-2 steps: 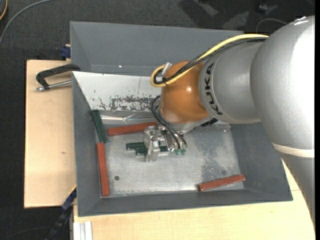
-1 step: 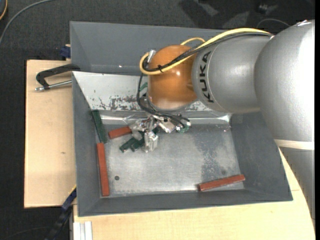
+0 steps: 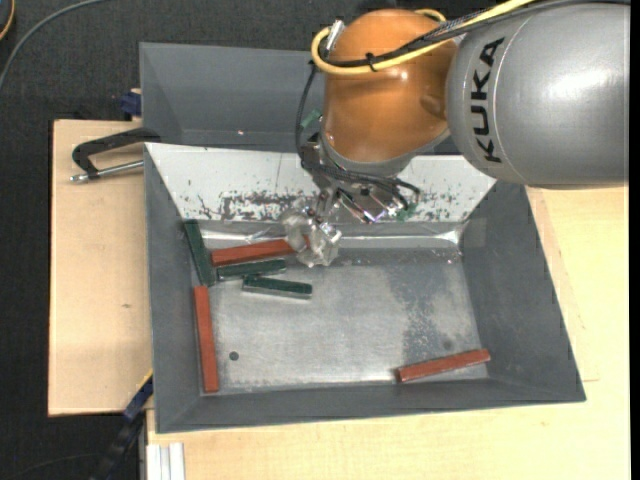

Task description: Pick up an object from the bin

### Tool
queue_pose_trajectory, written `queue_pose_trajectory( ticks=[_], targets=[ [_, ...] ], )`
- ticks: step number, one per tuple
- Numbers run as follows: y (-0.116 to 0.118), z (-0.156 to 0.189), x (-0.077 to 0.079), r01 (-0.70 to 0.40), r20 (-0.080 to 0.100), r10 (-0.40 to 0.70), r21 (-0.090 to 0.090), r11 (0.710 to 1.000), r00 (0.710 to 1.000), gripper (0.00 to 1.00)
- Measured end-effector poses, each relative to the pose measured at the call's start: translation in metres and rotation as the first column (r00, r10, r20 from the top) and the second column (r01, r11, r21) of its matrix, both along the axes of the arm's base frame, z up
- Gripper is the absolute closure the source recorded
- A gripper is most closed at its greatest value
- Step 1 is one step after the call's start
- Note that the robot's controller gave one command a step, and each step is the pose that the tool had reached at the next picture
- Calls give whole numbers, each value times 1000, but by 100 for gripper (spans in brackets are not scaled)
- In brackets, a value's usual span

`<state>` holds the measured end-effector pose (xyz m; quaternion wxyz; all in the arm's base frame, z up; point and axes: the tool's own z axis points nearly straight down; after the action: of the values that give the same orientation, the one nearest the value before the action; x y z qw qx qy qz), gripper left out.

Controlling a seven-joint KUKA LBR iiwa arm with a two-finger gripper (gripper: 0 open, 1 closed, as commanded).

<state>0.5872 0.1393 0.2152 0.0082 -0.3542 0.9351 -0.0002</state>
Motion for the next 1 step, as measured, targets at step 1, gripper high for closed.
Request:
queue_pose_trajectory(
  ticks=[1],
  targets=[
    [-1,-5,-2,1,-10,-1,-1,1000,1000,0]
  ],
)
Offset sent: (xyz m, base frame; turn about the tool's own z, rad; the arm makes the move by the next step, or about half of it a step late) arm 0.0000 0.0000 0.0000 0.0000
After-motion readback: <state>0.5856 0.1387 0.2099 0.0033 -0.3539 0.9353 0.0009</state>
